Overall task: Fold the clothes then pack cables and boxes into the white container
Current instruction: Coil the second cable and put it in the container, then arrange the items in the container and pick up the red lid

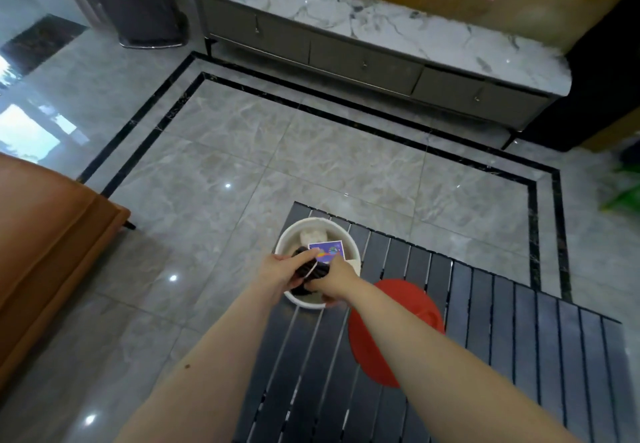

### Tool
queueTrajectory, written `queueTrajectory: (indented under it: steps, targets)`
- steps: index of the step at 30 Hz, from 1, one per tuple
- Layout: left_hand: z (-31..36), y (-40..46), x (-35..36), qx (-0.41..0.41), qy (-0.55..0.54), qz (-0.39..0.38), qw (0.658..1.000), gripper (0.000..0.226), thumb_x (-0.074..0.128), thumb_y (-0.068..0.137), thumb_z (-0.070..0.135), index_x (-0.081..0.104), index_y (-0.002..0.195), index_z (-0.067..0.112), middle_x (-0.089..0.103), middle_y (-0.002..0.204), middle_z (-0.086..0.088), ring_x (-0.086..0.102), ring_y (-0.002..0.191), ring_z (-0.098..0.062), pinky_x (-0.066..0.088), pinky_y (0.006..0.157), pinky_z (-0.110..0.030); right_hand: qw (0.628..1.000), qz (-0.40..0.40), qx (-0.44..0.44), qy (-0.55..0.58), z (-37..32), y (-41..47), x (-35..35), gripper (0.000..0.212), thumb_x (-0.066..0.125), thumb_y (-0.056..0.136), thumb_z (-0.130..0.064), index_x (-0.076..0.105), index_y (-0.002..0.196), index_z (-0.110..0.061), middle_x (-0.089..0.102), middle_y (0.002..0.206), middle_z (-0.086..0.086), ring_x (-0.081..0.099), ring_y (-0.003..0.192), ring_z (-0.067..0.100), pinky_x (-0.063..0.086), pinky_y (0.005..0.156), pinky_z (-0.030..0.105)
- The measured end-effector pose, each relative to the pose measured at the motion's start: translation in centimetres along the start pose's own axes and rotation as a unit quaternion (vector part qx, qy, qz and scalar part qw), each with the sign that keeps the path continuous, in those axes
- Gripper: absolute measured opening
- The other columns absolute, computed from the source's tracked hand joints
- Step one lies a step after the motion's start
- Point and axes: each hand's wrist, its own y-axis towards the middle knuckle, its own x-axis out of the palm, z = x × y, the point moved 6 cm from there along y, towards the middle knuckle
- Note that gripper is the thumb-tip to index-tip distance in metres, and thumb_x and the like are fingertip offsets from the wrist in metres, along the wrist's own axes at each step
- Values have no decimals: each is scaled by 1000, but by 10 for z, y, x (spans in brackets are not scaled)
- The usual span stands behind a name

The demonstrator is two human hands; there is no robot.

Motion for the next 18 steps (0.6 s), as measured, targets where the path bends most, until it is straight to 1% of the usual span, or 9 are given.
queueTrajectory:
  steps: [2,4,6,8,9,11,13,16,18]
  targets:
    - [-4,11,-6,4,13,30,999,31,83,68,26,57,64,10,60,56,-3,57,41,-7,46,42,-16,998,-18,35,44,5,7,11,54,73,77,-13,48,122,3,58,94,16,56,58,19,53,49,28]
    - [-5,23,-15,26,81,75,994,37,84,66,33,55,63,10,57,56,-4,56,53,-15,45,53,-22,996,-35,54,69,7,12,20,49,71,78,-13,52,120,2,59,89,15,57,55,18,56,54,27]
    - [-2,31,-20,45,131,97,986,35,83,67,36,61,65,9,60,66,-8,58,70,-21,47,67,-29,996,-44,55,55,7,16,24,33,66,81,-12,58,111,-1,61,81,12,60,59,21,58,73,33]
    - [-3,37,-19,62,134,99,984,36,80,72,30,69,91,2,69,90,-16,65,91,-27,52,86,-32,998,-38,42,24,8,18,23,12,65,81,-6,56,85,-12,60,81,9,60,65,21,57,81,36]
    - [-3,39,-19,68,141,110,981,42,78,76,26,66,106,-2,68,102,-19,65,100,-29,50,90,-31,998,-38,37,21,10,20,23,18,65,80,-3,52,78,-15,59,83,8,60,68,20,57,80,35]
    - [-2,37,-16,80,172,123,974,42,71,82,16,60,117,-6,65,107,-19,61,110,-31,44,85,-26,998,-52,21,11,10,19,24,18,64,80,2,57,91,-11,57,92,9,61,80,23,57,82,35]
    - [-5,35,-11,83,209,122,967,40,64,86,10,57,123,-5,63,114,-20,57,116,-31,42,89,-28,998,-62,2,-9,12,18,25,29,62,80,3,60,108,-5,53,97,10,61,91,28,56,83,39]
    - [-12,30,-4,84,227,120,963,35,55,88,2,59,122,-3,62,123,-20,56,117,-32,43,95,-30,998,-48,-15,-29,21,13,20,28,62,80,0,63,108,5,52,90,12,60,88,31,55,78,40]
    - [-19,29,-1,82,218,116,965,34,52,88,-2,60,120,-3,62,123,-20,56,118,-32,42,100,-33,999,-17,-25,-40,31,11,11,28,60,81,-1,65,107,7,58,90,18,62,93,32,52,75,35]
